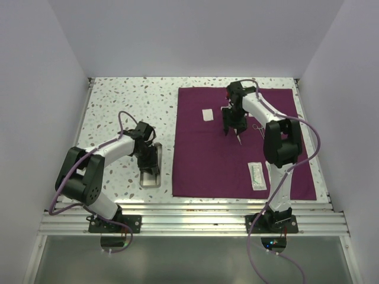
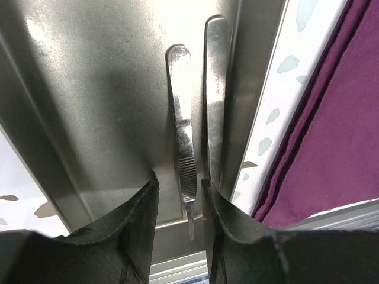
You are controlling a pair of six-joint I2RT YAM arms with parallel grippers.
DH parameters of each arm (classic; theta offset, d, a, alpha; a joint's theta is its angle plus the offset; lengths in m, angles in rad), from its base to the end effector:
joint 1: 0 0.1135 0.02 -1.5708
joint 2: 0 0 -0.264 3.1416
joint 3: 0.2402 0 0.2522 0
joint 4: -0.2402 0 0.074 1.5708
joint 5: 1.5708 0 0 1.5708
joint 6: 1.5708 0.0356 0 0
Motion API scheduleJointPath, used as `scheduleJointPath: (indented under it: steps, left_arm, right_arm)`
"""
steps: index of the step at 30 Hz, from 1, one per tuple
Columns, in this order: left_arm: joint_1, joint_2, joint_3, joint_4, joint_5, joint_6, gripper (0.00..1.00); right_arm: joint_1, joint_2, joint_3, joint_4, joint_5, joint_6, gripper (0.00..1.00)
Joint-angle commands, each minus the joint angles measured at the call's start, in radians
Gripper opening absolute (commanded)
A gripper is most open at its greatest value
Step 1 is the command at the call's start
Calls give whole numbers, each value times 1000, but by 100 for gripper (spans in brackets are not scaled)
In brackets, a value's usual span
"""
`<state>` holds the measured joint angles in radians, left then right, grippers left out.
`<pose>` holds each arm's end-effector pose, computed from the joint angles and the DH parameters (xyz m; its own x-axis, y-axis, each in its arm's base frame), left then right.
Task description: Prepare the surgical pack
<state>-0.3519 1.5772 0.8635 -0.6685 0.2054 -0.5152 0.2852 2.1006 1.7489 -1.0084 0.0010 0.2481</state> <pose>0.2477 -0.0987 0.1556 -0.9863 -0.1517 -0.0644 -0.1294 0.9550 -0.2667 0.4097 0.1201 0.2061 -0.9787 -0.0310 -0.2030 -0.0421 0.9978 0.0504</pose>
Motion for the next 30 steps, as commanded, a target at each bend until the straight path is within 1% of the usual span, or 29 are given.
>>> scheduleJointPath:
  steps: [1, 3, 7, 11, 15, 24, 26, 30]
  left_arm:
    - [5, -42, 26, -9, 19, 20, 40]
    - [5, -77, 40, -20, 32, 26, 42]
    - [5, -146, 78, -57, 54, 27, 49]
    - [5, -190, 130, -86, 65, 27, 50]
    - [5, -200, 163, -100, 66, 26, 50]
    - [5, -198, 183, -102, 77, 29, 49]
    - [5, -192, 190, -100, 80, 32, 49]
    - [5, -187, 193, -98, 83, 32, 49]
  right_arm:
    - [-11, 13, 43, -24, 53, -26, 55]
    - [-9, 19, 41, -28, 79, -35, 54]
    - [-17, 35, 26, -15, 123, -49, 48]
    - [-34, 47, 15, -6, 117, -56, 41]
    - [-47, 35, -35, 11, 125, -58, 39]
    - [-64, 15, -97, 42, 79, -52, 29]
    - [-63, 15, -107, 48, 73, -53, 25]
    - [-63, 10, -134, 62, 71, -52, 23]
